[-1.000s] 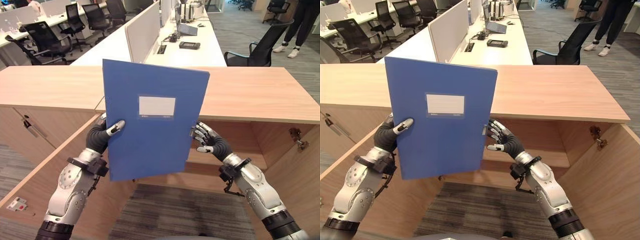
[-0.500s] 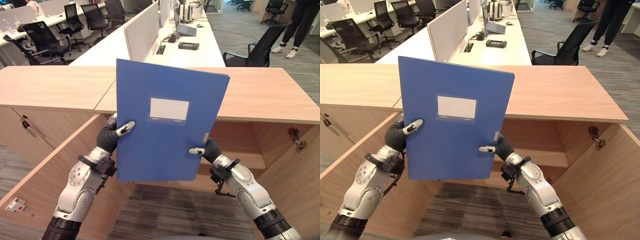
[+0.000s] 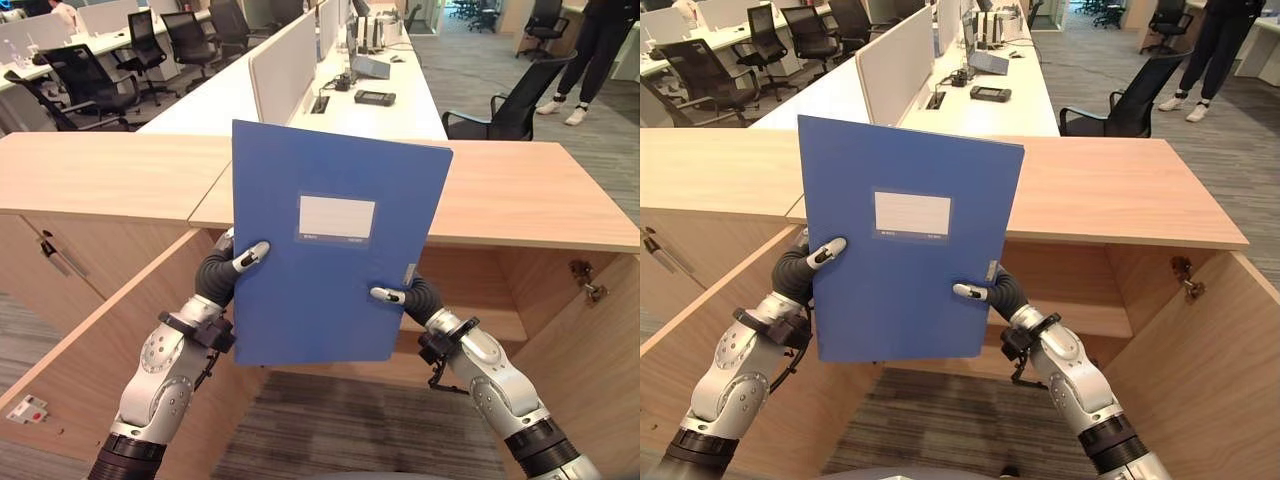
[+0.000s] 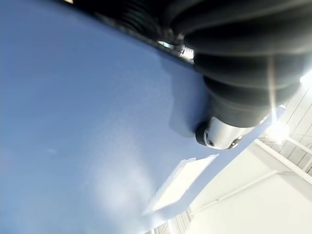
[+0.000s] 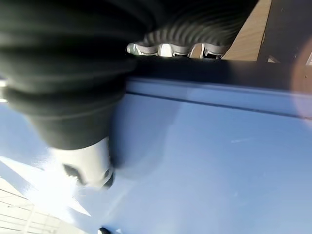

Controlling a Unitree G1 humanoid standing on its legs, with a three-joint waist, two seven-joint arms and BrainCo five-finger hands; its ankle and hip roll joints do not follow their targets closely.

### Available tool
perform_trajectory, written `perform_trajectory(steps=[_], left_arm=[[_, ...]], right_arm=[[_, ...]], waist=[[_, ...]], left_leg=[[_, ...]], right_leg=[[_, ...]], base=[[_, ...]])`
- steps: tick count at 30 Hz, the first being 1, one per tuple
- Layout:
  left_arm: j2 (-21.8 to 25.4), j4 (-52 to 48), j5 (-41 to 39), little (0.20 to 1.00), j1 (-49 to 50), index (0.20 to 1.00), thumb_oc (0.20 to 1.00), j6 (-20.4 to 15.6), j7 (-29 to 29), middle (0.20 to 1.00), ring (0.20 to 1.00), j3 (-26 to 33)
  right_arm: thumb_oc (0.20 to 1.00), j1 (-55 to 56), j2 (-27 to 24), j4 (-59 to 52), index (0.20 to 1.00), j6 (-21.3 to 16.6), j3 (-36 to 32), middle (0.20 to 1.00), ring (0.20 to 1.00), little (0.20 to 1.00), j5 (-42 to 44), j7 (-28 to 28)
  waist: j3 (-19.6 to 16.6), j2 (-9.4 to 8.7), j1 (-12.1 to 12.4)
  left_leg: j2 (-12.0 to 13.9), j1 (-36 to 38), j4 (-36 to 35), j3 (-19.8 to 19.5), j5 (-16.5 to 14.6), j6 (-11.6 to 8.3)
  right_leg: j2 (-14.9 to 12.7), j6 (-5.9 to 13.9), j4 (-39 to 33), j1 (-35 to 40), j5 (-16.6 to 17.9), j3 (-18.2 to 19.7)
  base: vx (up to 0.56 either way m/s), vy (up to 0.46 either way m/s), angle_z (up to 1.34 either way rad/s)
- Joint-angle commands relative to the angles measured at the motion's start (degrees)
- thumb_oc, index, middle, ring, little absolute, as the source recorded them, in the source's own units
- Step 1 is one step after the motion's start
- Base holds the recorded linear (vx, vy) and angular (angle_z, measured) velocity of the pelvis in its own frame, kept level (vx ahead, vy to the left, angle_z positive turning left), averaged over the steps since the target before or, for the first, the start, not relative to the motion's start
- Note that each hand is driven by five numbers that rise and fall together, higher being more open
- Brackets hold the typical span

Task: Put the empty folder in the office cabinet

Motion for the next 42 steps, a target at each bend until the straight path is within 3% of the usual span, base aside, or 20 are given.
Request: perform_trajectory(steps=[1,13,14,15,16,34,42], left_arm=[[-0.17,-1.19,1.15,0.200,-6.12,0.200,0.200,-0.93,-2.03,0.200,0.200,-4.38],[-0.58,-0.95,1.70,0.200,-4.86,0.200,0.200,-1.10,-1.81,0.200,0.200,-3.09],[-0.63,-0.86,1.84,0.238,-4.62,0.238,0.238,-1.09,-1.93,0.238,0.238,-2.85],[-0.91,-0.44,2.61,0.696,-4.23,0.696,0.696,-1.56,-1.59,0.696,0.696,-2.16],[-1.28,-0.32,2.86,1.000,-3.92,1.000,1.000,-1.74,-1.35,1.000,1.000,-1.83],[-4.61,7.59,4.99,1.000,4.21,1.000,1.000,-3.79,-0.70,1.000,1.000,10.47],[-4.50,14.50,5.02,1.000,7.87,1.000,1.000,-2.97,-2.76,1.000,1.000,13.88]], right_arm=[[0.200,-8.69,5.27,-4.38,0.200,-3.01,2.64,0.200,0.200,0.200,1.96,1.62],[0.200,-7.50,5.27,-4.92,0.200,-2.59,1.91,0.200,0.200,0.200,2.00,1.71],[0.200,-7.39,5.22,-4.88,0.200,-2.54,1.85,0.200,0.200,0.200,1.86,1.89],[0.200,-7.05,4.92,-4.82,0.200,-2.41,1.79,0.200,0.200,0.200,1.12,2.23],[0.200,-6.82,4.67,-4.78,0.200,-2.38,1.77,0.200,0.200,0.200,0.73,2.26],[0.200,6.13,-0.78,2.20,0.200,0.66,-8.09,0.200,0.200,0.200,-6.96,5.68],[0.200,11.87,-2.77,11.82,0.200,1.86,-10.13,0.200,0.200,0.200,-11.46,7.92]], waist=[[0.21,-1.52,-0.85],[0.24,-1.57,-0.69],[0.24,-1.61,-0.67],[0.23,-1.70,-0.58],[0.25,-1.70,-0.58],[0.73,-1.87,-0.07],[1.39,-2.01,-0.03]], left_leg=[[1.11,-1.15,0.20,-1.66,-2.42,-1.08],[1.17,-1.18,0.20,-1.83,-2.47,-1.10],[1.19,-1.15,0.20,-1.84,-2.47,-1.11],[1.25,-1.14,0.20,-1.92,-2.51,-1.12],[1.25,-1.17,0.20,-1.95,-2.51,-1.12],[1.17,-1.98,0.20,-2.95,-2.24,-1.38],[1.20,-2.74,0.20,-3.40,-1.87,-1.61]], right_leg=[[-3.60,4.31,1.26,4.30,-7.34,-1.02],[-3.49,4.23,1.26,4.34,-7.44,-1.07],[-3.47,4.23,1.28,4.34,-7.44,-1.12],[-3.45,4.20,1.32,4.38,-7.54,-1.23],[-3.44,4.20,1.33,4.38,-7.55,-1.21],[-3.14,4.13,1.35,4.24,-7.96,-2.13],[-2.91,4.22,1.39,3.70,-7.94,-2.38]], base=[[0.00,0.000,0.00],[0.00,0.000,0.00],[0.00,0.000,0.00],[0.00,0.000,0.00],[0.00,0.000,0.00],[0.00,0.000,0.01],[0.00,-0.007,0.04]])
